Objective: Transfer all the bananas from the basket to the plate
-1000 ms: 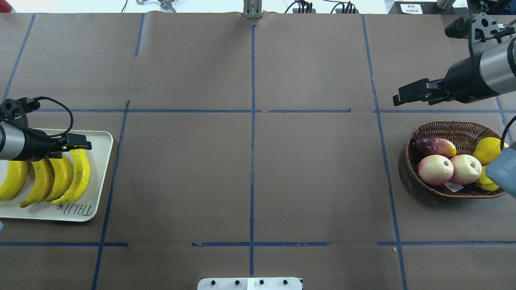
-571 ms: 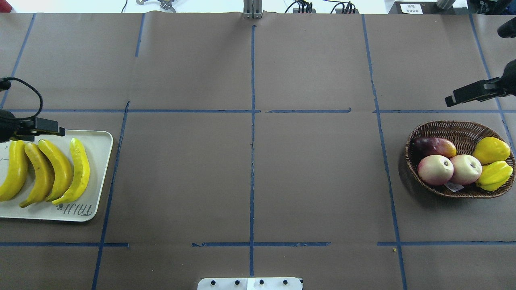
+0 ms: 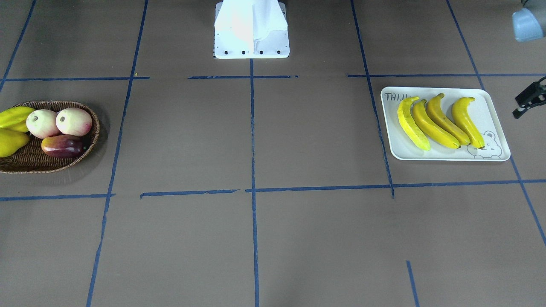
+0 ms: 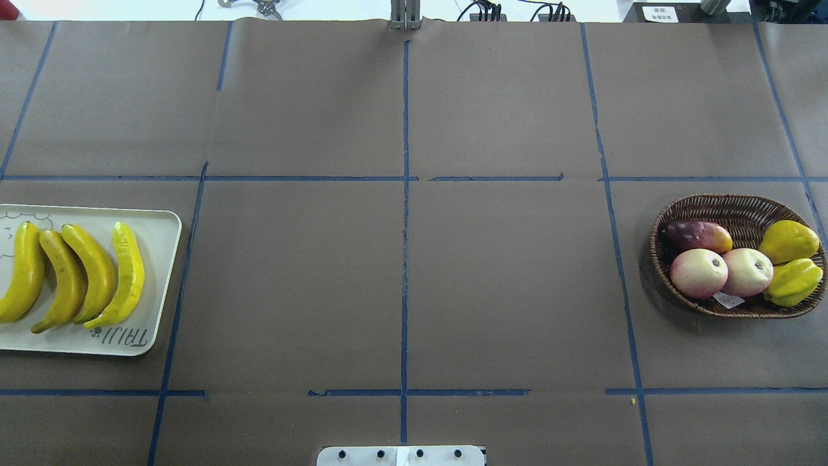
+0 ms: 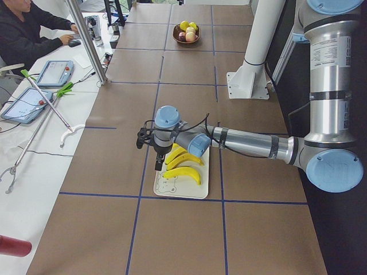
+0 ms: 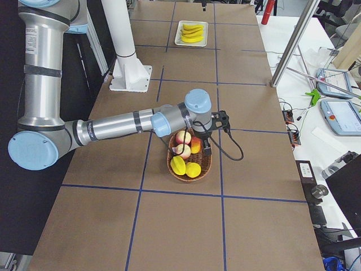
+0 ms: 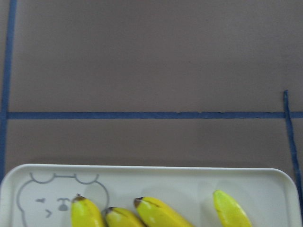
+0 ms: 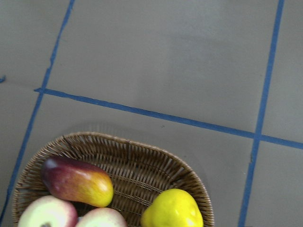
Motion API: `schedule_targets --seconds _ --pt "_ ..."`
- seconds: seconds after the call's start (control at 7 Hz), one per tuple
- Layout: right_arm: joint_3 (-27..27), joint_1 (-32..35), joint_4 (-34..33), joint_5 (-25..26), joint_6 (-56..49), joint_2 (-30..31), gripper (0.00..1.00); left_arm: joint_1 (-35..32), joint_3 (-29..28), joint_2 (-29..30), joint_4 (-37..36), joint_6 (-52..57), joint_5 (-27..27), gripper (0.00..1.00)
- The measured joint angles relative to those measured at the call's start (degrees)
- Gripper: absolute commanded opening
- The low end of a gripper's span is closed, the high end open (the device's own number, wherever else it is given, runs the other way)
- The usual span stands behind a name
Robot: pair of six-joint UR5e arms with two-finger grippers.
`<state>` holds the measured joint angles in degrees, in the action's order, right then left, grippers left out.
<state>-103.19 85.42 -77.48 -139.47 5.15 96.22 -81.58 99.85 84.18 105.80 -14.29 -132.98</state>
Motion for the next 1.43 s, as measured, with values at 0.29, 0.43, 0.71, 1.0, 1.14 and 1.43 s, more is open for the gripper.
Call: schedule_targets --seconds 0.29,0.43,0.71,1.0,1.14,1.43 --pt "2.08 1.85 0.08 0.15 -2.03 0.18 1.00 -6.23 -5.40 -0.12 -4.75 11.40 -3.03 1.00" --pt "2.36 2.00 -0.15 0.20 -2.13 0.28 1.00 -6.97 -7.01 -0.16 -5.30 13.01 -3.35 1.00" --pt "3.85 2.02 -2.51 0.00 -2.10 -0.63 1.00 -8.32 -7.41 0.25 -8.57 13.68 -4.01 1.00" --pt "4.33 2.48 -9.70 -0.21 -2.13 -2.98 1.00 -9.30 -6.73 0.70 -13.02 13.82 -5.34 1.00" --pt "4.31 2.97 -11.93 -0.68 -2.15 -3.47 1.00 -9.42 -6.43 0.37 -13.38 13.84 -5.58 1.00" --pt "3.12 3.90 -15.20 -2.03 -2.16 -3.51 1.00 -9.47 -6.23 -0.01 -13.36 13.85 -5.66 1.00"
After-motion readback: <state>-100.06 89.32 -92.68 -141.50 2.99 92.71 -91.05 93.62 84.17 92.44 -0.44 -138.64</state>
